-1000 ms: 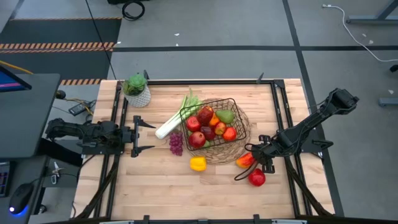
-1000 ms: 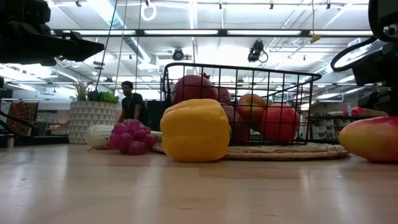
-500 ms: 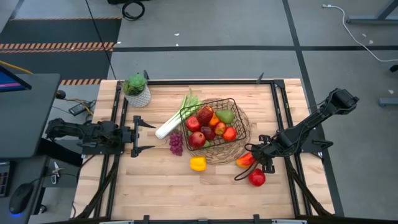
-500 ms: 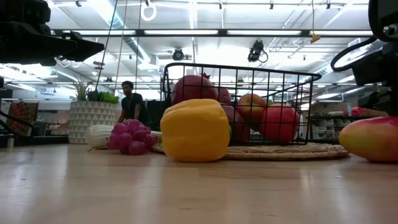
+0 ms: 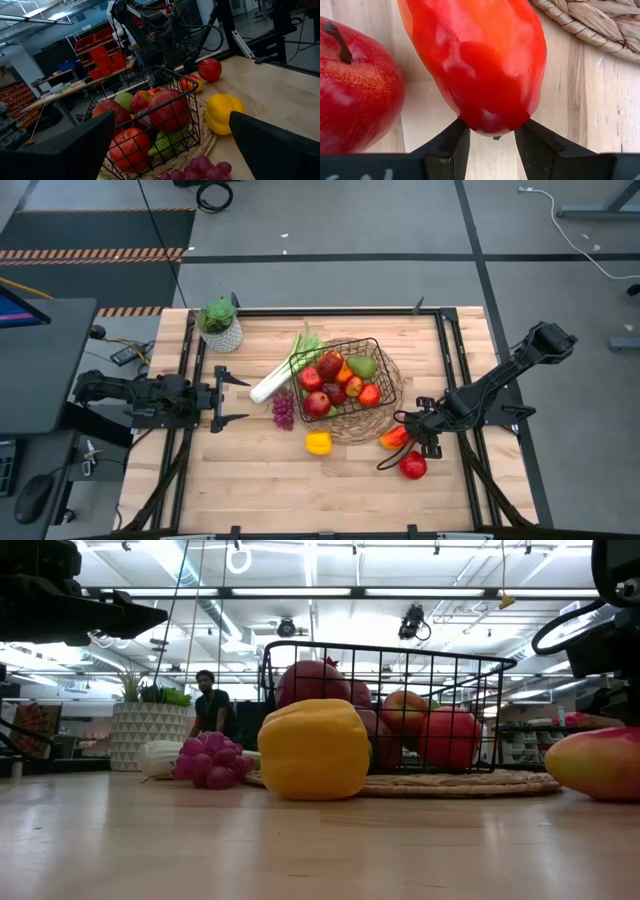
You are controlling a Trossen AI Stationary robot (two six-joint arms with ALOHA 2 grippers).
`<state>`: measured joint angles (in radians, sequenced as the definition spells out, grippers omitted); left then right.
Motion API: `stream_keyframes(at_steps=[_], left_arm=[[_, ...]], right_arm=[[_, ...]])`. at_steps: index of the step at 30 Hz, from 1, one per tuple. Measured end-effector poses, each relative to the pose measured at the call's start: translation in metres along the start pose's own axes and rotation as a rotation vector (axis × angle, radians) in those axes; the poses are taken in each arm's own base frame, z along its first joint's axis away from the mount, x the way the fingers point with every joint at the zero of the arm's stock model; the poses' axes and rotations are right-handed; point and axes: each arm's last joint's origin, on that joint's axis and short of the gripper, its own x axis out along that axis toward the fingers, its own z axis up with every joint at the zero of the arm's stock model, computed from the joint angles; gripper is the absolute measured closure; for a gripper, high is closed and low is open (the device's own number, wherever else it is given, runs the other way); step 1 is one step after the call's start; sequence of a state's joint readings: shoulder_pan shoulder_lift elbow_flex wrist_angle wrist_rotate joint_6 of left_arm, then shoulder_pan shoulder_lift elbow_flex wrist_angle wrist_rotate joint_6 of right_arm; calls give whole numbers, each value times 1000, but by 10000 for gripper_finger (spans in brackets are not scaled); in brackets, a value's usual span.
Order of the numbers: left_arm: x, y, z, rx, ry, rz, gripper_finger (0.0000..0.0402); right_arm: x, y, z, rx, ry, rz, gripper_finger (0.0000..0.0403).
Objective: Build produce basket
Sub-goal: Put the red mango into the black wire basket
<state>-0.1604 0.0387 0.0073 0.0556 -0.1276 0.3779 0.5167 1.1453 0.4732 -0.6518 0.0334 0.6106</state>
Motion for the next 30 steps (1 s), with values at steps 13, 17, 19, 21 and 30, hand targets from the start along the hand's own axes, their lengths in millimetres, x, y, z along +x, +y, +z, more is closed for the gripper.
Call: stream_keyframes(at_steps=[13,17,19,21,30], left_arm=[[0,0,0,0,0,0,2],[0,0,0,0,0,0,2],[0,0,0,0,0,0,2],[0,0,0,0,0,0,2],[0,0,0,0,0,0,2]], right_arm=[[0,-1,0,0,-11,-14,252],[-2,-1,0,17,-16,-2,252],[-3,-1,0,24,-20,1,252],[-4,-1,0,36,-23,3,252],[-22,4,8,19,-73,35,252]])
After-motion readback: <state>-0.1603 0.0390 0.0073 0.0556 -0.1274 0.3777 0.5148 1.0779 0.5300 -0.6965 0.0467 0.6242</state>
